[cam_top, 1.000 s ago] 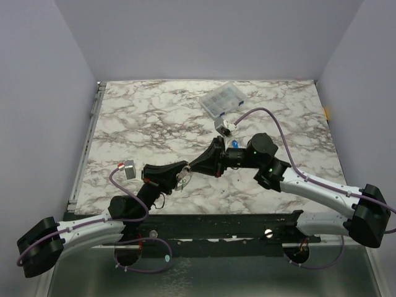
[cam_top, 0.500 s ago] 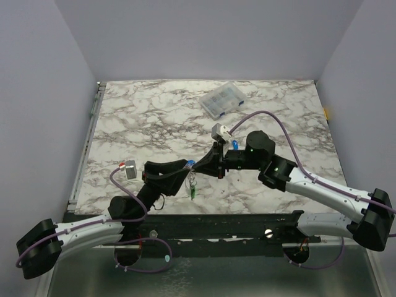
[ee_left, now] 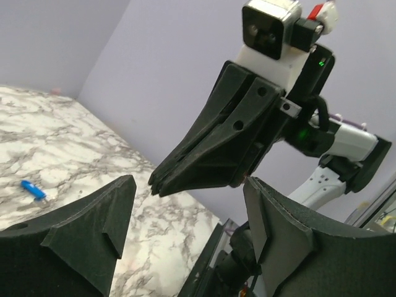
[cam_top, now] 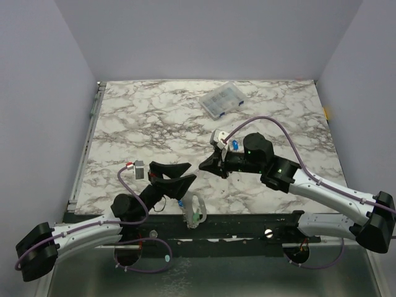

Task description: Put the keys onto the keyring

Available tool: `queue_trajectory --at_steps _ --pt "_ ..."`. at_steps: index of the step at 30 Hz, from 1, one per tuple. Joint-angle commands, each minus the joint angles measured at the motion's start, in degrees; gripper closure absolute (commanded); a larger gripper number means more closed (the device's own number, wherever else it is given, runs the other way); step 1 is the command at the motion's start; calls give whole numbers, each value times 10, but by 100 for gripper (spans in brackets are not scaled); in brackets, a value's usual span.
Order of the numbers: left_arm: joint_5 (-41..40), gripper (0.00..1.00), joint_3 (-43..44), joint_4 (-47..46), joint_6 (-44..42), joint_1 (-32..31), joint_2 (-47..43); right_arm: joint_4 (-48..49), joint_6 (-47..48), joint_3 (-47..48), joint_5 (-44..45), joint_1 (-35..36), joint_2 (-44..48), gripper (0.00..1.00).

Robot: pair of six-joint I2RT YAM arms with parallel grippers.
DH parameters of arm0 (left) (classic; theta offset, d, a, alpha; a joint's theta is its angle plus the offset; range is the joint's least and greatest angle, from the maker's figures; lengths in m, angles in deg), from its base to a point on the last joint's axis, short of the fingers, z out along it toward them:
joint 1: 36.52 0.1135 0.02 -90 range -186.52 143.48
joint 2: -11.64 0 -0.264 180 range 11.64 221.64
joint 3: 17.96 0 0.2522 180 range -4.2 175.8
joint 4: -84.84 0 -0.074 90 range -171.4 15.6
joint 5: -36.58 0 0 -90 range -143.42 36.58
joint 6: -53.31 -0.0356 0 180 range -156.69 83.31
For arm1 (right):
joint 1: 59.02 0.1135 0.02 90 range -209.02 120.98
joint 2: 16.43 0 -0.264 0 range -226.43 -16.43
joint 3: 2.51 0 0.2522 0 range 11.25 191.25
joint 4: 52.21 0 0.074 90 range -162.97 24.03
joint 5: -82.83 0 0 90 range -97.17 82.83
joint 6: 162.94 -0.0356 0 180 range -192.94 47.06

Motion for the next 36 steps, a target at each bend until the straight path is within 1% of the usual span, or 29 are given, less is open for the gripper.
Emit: queue_trajectory --at_steps 1,4,5,6,8,10,11,13,14,17,20,22,25,26,27,33,36 --pt "-8 24 21 126 -46 -3 -42 -36 24 1 61 5 16 99" --pt "-58 27 24 200 -52 -3 -72 -27 -11 -18 100 5 20 99" --pt "-86 28 27 231 -46 -3 -80 -21 -29 -28 117 5 20 99" --pt "-124 28 31 268 -37 -3 -86 -20 -49 -35 128 5 17 97" --pt "-181 28 42 339 -16 -3 -93 -36 -85 -40 124 5 -2 79" --pt "-224 29 57 406 8 -3 -90 -47 -117 -49 122 5 -19 64" --pt "-236 30 70 437 21 -3 -85 -47 -136 -56 131 5 -22 58" --pt "-258 30 98 511 57 -3 -64 -43 -170 -75 144 5 -23 49" --pt "-271 30 118 558 81 -3 -49 -45 -186 -81 154 5 -24 46" --pt "-268 32 185 711 136 -3 16 -73 -219 -86 216 5 -29 40" --pt "-239 32 242 838 195 -4 95 -126 -260 -78 342 5 -36 35" --pt "-208 33 276 908 217 -5 159 -163 -298 -65 413 5 -45 31" --pt "-194 32 319 1015 257 -17 211 -200 -332 -49 467 5 -56 24" --pt "-195 32 327 1036 270 -22 218 -203 -342 -49 475 5 -56 20" --pt "-192 32 336 1049 278 -26 222 -203 -348 -51 478 5 -56 18" --pt "-167 31 331 1066 320 -32 241 -188 -355 -77 464 5 -47 18" --pt "-153 34 322 1053 329 -35 258 -182 -354 -93 464 5 -32 18"
